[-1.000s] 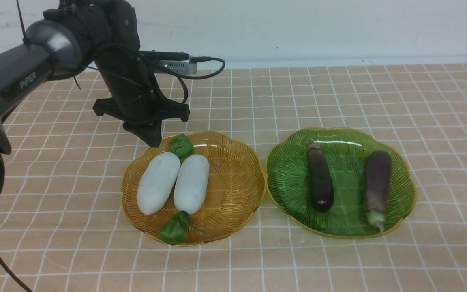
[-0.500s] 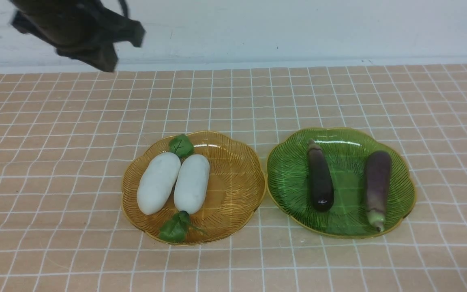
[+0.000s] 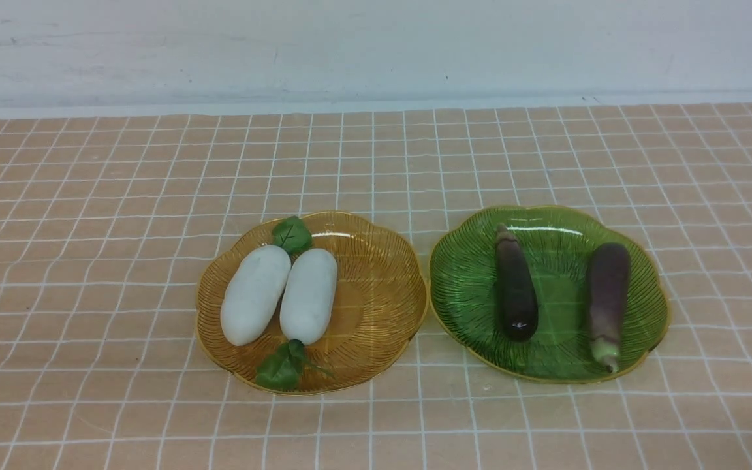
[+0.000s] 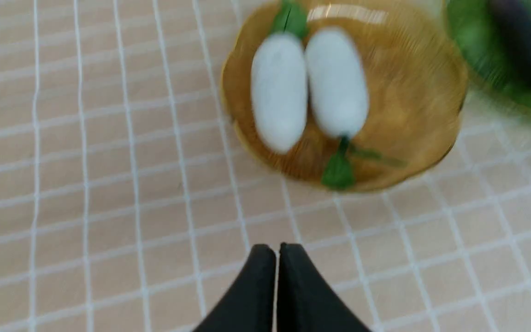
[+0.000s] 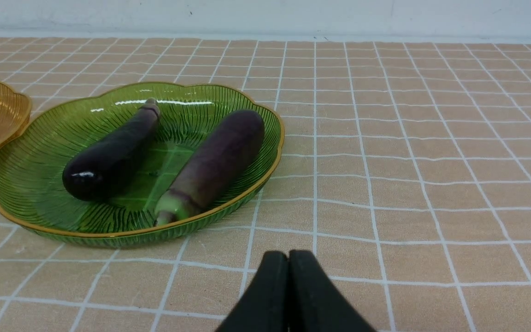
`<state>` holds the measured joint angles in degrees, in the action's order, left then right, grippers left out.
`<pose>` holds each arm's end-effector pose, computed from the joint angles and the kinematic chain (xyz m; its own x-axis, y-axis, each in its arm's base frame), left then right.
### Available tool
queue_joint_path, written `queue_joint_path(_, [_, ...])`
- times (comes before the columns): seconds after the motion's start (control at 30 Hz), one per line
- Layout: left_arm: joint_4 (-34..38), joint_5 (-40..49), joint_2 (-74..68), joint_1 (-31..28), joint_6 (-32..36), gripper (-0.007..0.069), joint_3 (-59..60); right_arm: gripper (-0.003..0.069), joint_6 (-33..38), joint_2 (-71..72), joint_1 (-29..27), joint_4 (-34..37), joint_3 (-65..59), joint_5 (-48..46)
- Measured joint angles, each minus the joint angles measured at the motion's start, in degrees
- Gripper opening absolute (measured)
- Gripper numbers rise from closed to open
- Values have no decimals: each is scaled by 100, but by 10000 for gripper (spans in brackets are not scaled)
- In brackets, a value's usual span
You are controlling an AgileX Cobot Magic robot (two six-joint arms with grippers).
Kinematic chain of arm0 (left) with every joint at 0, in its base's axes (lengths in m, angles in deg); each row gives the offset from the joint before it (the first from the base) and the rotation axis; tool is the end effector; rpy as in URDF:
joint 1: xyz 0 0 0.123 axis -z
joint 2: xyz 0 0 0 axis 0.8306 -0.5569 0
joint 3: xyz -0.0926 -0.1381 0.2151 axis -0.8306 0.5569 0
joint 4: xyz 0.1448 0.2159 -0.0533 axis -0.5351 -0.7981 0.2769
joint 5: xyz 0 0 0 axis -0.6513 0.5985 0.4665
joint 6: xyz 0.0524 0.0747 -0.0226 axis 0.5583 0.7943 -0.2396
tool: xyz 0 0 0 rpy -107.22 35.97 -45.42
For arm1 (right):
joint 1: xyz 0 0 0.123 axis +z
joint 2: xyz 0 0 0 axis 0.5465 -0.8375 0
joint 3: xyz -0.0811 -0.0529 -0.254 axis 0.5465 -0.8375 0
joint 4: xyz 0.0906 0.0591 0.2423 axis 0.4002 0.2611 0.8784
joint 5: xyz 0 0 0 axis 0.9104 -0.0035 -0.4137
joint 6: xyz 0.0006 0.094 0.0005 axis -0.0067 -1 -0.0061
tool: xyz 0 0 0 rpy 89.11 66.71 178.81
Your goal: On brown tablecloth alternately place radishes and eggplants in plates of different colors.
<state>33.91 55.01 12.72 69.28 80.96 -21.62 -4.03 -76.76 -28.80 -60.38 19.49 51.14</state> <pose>0.1084 -0.0318 0.3461 -0.5624 0.0686 -0.8240 0.2469 0.9650 -0.0882 0.0815 0.0059 0.1683 -0.3286 0.0189 -0.9443 -0.0586 0.9975 0.0404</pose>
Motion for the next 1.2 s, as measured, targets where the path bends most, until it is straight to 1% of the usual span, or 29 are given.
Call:
queue_joint_path(0.1, [353,-940,1451,0,-14,-3,984,-15,0,0,0,0,0,0])
queue_joint_path(0.17, [654,-1374,2600,0,-160,-3,1562,-15,0,0,0,0,0,0])
queue_joint_path(0.27, [711,-1612,3194,0,-441,-3,1924,-15,1,0,0,0,0,7])
queue_joint_path(0.43, [466,-1977,3230,0,-514,-3,2030,-15,1,0,0,0,0,7])
queue_joint_path(0.63, [116,-2019,3230,0,-400,-3,2030,-15,1,0,0,0,0,7])
queue_joint_path(0.7, [-124,-2039,3230,0,-349,-3,2124,-15,1,0,0,0,0,7])
queue_joint_path(0.8, [-411,-2052,3230,0,-369,-3,2472,-15,1,0,0,0,0,7])
queue_joint_path(0.97, [-657,-2195,3230,0,-407,-3,3072,-15,1,0,0,0,0,7])
queue_joint_path(1.07, [-763,-2648,3230,-67,-407,-3,3721,-15,1,0,0,0,0,7])
queue_joint_path(1.2, [-615,-3086,3230,-426,-370,-3,4327,-15,1,0,0,0,0,7])
